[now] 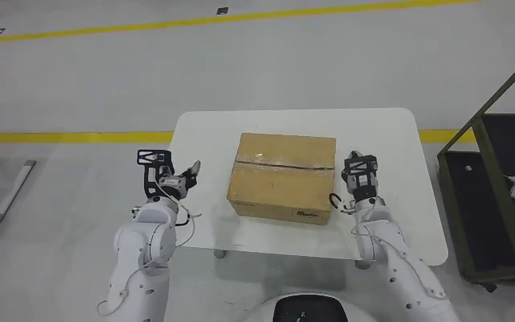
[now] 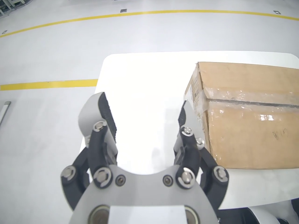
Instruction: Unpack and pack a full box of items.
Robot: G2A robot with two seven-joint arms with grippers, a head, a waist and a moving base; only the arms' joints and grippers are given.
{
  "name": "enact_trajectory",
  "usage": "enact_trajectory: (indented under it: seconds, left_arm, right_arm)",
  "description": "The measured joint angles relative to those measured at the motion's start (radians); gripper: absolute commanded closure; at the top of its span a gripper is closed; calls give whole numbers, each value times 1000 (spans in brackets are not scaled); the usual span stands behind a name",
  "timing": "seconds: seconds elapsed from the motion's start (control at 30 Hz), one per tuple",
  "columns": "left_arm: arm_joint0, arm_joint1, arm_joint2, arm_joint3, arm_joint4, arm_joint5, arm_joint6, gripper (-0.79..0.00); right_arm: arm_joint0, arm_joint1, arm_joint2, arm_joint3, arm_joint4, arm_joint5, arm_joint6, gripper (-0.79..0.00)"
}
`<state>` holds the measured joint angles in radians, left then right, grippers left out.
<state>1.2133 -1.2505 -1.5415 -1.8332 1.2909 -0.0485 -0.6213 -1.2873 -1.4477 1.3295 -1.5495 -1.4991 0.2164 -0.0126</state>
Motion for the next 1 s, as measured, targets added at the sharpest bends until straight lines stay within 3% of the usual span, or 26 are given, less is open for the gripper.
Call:
enact_trajectory:
  seconds: [0.23,0.53,0.57,0.6,0.63,0.67,0.77,0.93,1.0]
  left_arm:
    - [52,-3,29,-39,-14,26,-14,0]
    - [103,1,31,-44,3,12,-19,0]
    - [109,1,32,-49,3,12,-25,-71]
    - [117,1,35,-56,2,13,-34,-656]
    - [121,1,37,-60,1,11,-39,-785]
    - [123,1,39,-63,2,9,-42,-5]
    - [123,1,40,-64,3,8,-42,-92]
    - [123,1,40,-63,3,8,-42,-429]
    - [123,1,40,-63,3,8,-42,-524]
  right_arm:
    - [-228,36,135,-345,-191,-80,140,0]
    - [-463,46,185,-528,-245,-88,116,0]
    - [-479,47,189,-538,-252,-82,112,-154]
    - [-497,47,194,-548,-265,-68,106,-360]
    - [-508,47,195,-553,-272,-58,103,-785]
    - [-516,47,195,-555,-276,-50,101,-5]
    - [-518,46,194,-555,-276,-45,101,-96]
    - [-518,46,194,-555,-276,-46,102,-434]
    - [-518,46,194,-555,-276,-46,102,-527]
